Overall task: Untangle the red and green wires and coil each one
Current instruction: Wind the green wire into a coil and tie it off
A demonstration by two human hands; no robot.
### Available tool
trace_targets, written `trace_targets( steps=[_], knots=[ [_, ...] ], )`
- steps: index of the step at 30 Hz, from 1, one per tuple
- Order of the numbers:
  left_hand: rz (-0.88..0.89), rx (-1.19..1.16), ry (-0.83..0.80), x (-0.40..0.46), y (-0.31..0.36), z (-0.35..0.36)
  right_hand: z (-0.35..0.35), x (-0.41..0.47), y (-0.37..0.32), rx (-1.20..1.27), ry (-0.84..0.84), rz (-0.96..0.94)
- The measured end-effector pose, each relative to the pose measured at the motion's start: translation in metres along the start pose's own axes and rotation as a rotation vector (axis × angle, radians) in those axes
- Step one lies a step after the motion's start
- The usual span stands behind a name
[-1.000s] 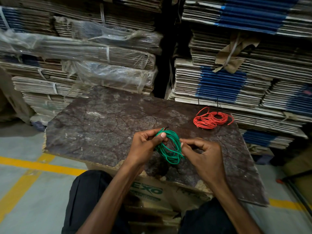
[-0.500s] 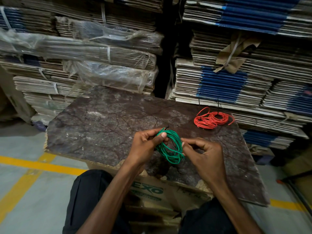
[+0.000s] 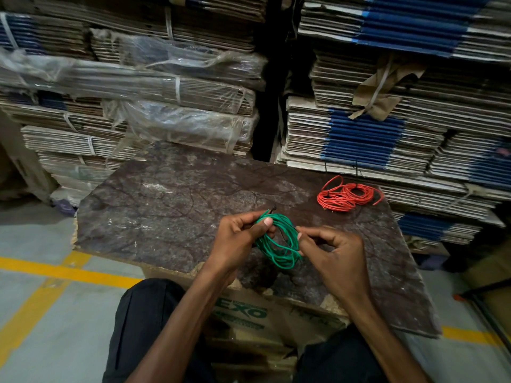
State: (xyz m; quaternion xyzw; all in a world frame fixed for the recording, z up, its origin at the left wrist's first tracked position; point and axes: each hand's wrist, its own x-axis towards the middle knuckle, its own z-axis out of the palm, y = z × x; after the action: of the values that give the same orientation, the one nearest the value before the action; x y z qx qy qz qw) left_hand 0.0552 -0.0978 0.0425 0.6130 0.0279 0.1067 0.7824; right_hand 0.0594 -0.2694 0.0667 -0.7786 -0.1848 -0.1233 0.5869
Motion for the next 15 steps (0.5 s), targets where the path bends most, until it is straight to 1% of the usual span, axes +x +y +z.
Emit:
trace_targets(
  steps=[4, 9, 15],
  knots=[
    [0.052, 0.091, -0.031, -0.0002, -0.0008, -0.0007, -0.0003, 0.0009, 0.0032, -0.028, 0.018, -0.019],
    [0.111, 0.213, -0.065, -0.0005, 0.0006, -0.0005, -0.0003, 0.0028, 0.0063, -0.153, 0.067, -0.107],
    [0.139, 0.239, -0.065, -0.0018, 0.0045, 0.0036, -0.0003, 0.0058, 0.0083, -0.296, 0.139, -0.224]
  ],
)
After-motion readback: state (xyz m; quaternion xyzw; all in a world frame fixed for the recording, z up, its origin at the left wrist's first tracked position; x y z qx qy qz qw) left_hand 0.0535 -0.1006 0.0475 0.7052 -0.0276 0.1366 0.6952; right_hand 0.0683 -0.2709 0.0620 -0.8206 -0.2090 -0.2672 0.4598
